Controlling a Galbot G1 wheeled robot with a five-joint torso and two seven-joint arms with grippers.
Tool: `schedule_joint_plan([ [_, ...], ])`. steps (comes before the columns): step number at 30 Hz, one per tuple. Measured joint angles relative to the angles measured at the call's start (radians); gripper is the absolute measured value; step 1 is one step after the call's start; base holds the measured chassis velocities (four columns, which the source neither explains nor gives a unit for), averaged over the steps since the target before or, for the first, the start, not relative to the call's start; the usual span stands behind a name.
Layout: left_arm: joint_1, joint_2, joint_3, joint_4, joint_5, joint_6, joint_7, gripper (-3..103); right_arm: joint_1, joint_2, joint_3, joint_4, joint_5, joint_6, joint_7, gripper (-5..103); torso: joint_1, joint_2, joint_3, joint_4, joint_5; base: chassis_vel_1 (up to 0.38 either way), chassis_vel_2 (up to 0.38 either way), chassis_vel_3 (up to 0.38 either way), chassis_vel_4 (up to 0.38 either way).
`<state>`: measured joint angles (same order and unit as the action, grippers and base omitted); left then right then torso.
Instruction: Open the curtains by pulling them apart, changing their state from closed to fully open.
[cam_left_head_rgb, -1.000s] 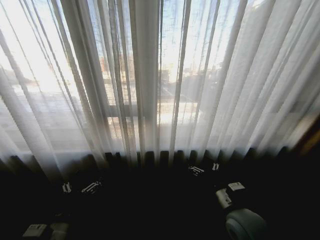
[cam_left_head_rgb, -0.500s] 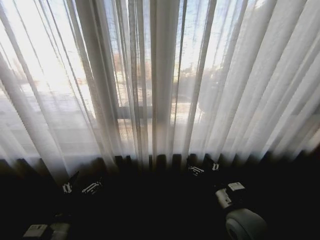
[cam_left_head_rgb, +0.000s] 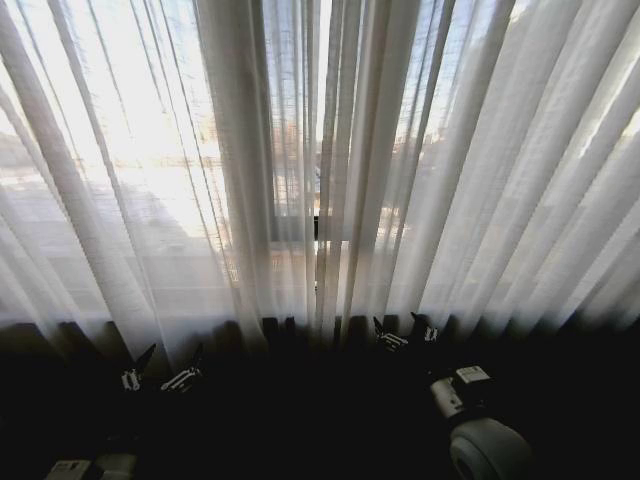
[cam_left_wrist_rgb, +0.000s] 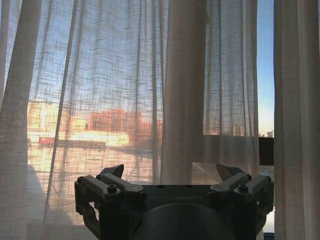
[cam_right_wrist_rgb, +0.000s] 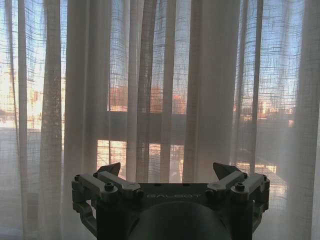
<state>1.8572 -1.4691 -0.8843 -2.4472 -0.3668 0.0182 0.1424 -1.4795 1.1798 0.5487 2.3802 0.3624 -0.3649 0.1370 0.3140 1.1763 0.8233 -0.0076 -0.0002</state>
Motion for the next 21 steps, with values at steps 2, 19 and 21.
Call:
schedule_joint_plan([
  [2, 0.000, -0.003, 0.003, 0.002, 0.001, -0.003, 0.001, 100, -0.002, -0.001, 0.000, 0.001, 0.000, 0.000, 0.000, 100, 0.000, 0.000, 0.000, -0.0002, 0.0004, -0.087, 0.185, 0.122, -0.184],
  [19, -0.011, -0.010, 0.006, 0.006, 0.000, -0.009, 0.005, 100, -0.003, 0.002, -0.015, -0.003, -0.018, -0.001, -0.009, 100, 0.000, 0.000, 0.000, -0.0002, 0.0000, -0.055, 0.013, 0.055, -0.015],
  [21, -0.012, -0.011, 0.006, 0.006, 0.000, -0.008, 0.005, 100, -0.003, 0.002, -0.015, -0.003, -0.018, 0.000, -0.009, 100, 0.000, 0.000, 0.000, -0.0001, 0.0002, 0.000, 0.000, 0.000, 0.000],
])
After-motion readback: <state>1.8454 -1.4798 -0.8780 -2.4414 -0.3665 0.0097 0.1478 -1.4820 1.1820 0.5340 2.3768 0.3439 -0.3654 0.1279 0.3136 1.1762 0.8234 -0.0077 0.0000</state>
